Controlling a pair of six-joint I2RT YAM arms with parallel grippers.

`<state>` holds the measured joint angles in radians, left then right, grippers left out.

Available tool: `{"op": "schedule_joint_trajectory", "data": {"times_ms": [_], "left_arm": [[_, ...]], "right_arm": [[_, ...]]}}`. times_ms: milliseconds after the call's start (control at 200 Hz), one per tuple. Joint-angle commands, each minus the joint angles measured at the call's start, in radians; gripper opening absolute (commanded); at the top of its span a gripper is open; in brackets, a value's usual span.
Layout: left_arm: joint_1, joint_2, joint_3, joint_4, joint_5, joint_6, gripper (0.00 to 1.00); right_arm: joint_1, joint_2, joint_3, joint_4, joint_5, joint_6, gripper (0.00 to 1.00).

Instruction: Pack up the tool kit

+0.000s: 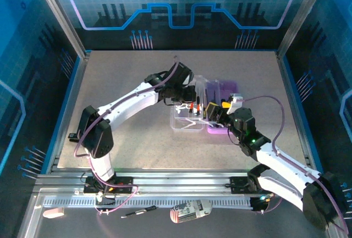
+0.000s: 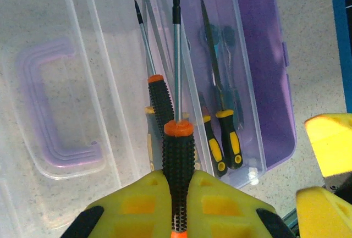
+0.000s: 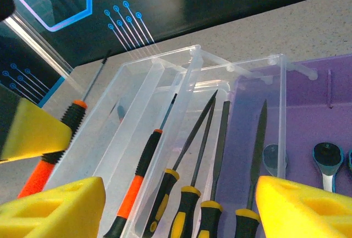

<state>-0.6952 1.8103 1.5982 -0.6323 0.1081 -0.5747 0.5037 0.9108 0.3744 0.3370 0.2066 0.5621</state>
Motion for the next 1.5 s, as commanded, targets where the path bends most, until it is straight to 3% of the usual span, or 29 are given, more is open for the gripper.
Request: {"op": "schedule_joint_trajectory", "data": {"times_ms": [0,310,1131,1371,1496], "left_arm": [[-0.012,0.026,0.032,0.033,0.027,-0.040,0.10],[-0.035,0.090,0.032,0.069,0.055,-0.096,0.10],[-0.028,0.097,0.053,0.003,-0.106,-0.056,0.10],[-0.023,0.168,0.131,-0.020,-0.067,-0.065,0.19],[-0.023,0.182,0.149,-0.037,-0.080,-0.060,0.18]], "right_arm": [[0.010,0.004,0.000,0.011,0.025,0.015,0.73],[0.010,0.005,0.001,0.010,0.023,0.015,0.73],[0.010,0.007,0.007,0.004,0.015,0.015,0.74],[0.010,0.007,0.009,-0.002,0.016,0.013,0.74],[0.010,0.003,0.010,-0.004,0.016,0.012,0.74]]}}
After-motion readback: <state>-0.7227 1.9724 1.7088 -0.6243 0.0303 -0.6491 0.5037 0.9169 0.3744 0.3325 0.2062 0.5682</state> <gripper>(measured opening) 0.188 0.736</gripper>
